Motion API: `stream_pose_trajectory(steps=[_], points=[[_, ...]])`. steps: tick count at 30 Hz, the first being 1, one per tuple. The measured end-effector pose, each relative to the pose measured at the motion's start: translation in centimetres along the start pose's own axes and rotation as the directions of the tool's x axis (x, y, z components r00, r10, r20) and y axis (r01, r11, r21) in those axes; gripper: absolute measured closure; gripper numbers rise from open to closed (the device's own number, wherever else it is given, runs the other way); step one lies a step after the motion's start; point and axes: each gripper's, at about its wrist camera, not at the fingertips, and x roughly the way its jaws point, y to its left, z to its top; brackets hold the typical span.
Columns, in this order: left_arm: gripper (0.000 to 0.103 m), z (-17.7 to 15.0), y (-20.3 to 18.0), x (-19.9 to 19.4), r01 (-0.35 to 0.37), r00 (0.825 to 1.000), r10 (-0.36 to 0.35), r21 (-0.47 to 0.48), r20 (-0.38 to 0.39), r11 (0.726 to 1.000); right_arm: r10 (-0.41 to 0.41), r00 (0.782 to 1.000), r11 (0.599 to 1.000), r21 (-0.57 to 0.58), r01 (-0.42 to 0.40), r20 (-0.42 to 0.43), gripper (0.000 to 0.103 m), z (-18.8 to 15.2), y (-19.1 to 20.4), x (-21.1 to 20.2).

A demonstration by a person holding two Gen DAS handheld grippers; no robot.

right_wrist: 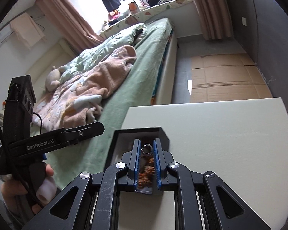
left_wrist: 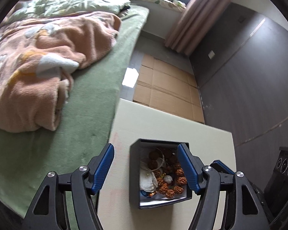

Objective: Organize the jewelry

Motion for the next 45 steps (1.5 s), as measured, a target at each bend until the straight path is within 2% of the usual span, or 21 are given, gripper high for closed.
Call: stream_pose_trajectory(steps=[9,13,14,15,16,17,18,22,24,26,29,31,32,34,37,41,45], points=[[0.034,-0.5,4.6,-1.4,-0.046,0.998,0.051,-0.148,0.032,0.988,0.101,0.994,0.994,0.032,-0.100,-0.031,0.088,0.5,2.7,3.6],[0.034,-0.8,5.5,-1.7,-0.050,0.998,0.057,-0.186,0.034,0.981,0.145,0.988,0.986,0.093,-0.140,-0.049,0.088,0.8,2.9,5.6],[0.034,-0.9,5.6,-1.7,-0.049,0.998,0.056,-0.190,0.034,0.981,0.155,0.986,0.982,0.117,-0.147,-0.067,0.084,0.8,2.9,6.3],[0.034,-1.0,5.6,-1.6,-0.046,0.998,0.053,-0.192,0.033,0.980,0.162,0.983,0.979,0.140,-0.149,-0.085,0.069,0.8,2.7,6.8],[0.034,-1.2,5.6,-1.6,-0.041,0.998,0.048,-0.192,0.032,0.981,0.155,0.984,0.977,0.160,-0.139,-0.090,0.060,0.7,2.6,7.1],[0.034,-1.4,5.6,-1.6,-0.037,0.999,0.044,-0.191,0.031,0.981,0.138,0.987,0.978,0.169,-0.122,-0.081,0.045,0.6,2.4,6.9],[0.034,-1.8,5.5,-1.7,-0.030,0.999,0.038,-0.193,0.036,0.981,0.117,0.991,0.980,0.171,-0.103,-0.070,0.037,0.6,2.4,6.7],[0.034,-3.4,5.3,-1.7,0.000,0.998,0.011,-0.200,0.054,0.980,0.072,0.997,0.981,0.183,-0.066,-0.027,0.028,0.0,1.9,4.2],[0.034,-4.2,5.0,-1.9,0.021,0.999,-0.012,-0.205,0.049,0.979,0.074,0.997,0.974,0.212,-0.076,0.015,0.013,-0.3,1.3,2.4],[0.034,-4.9,4.3,-2.3,0.050,0.998,-0.042,-0.199,0.044,0.979,0.060,0.996,0.972,0.224,-0.072,0.064,0.008,-0.9,1.0,0.3],[0.034,-5.7,2.4,-3.6,0.063,0.997,-0.054,-0.147,0.060,0.987,0.016,0.995,0.979,0.201,-0.034,0.095,0.008,-2.2,1.0,-3.0],[0.034,-6.3,1.0,-4.4,0.081,0.995,-0.075,-0.108,0.063,0.991,-0.001,0.993,0.979,0.202,-0.022,0.116,0.005,-3.2,0.9,-5.1],[0.034,-6.7,0.4,-4.9,0.089,0.994,-0.084,-0.087,0.064,0.992,-0.014,0.993,0.979,0.205,-0.012,0.121,0.000,-3.7,0.8,-6.2],[0.032,-7.4,-0.7,-5.7,0.094,0.994,-0.091,-0.043,0.064,0.995,-0.041,0.990,0.980,0.200,0.013,0.136,0.000,-4.8,0.9,-8.2],[0.022,-8.6,-2.3,-7.4,0.110,0.991,-0.111,0.023,0.076,0.994,-0.101,0.983,0.979,0.190,0.071,0.150,0.000,-6.2,1.3,-10.6],[0.015,-10.3,-4.3,-10.2,0.110,0.986,-0.124,0.126,0.111,0.986,-0.190,0.969,0.974,0.150,0.167,0.158,0.000,-7.9,1.9,-13.3],[0.008,-11.4,-5.3,-12.4,0.114,0.981,-0.140,0.186,0.135,0.976,-0.230,0.957,0.970,0.127,0.209,0.175,0.000,-9.6,2.6,-16.0]])
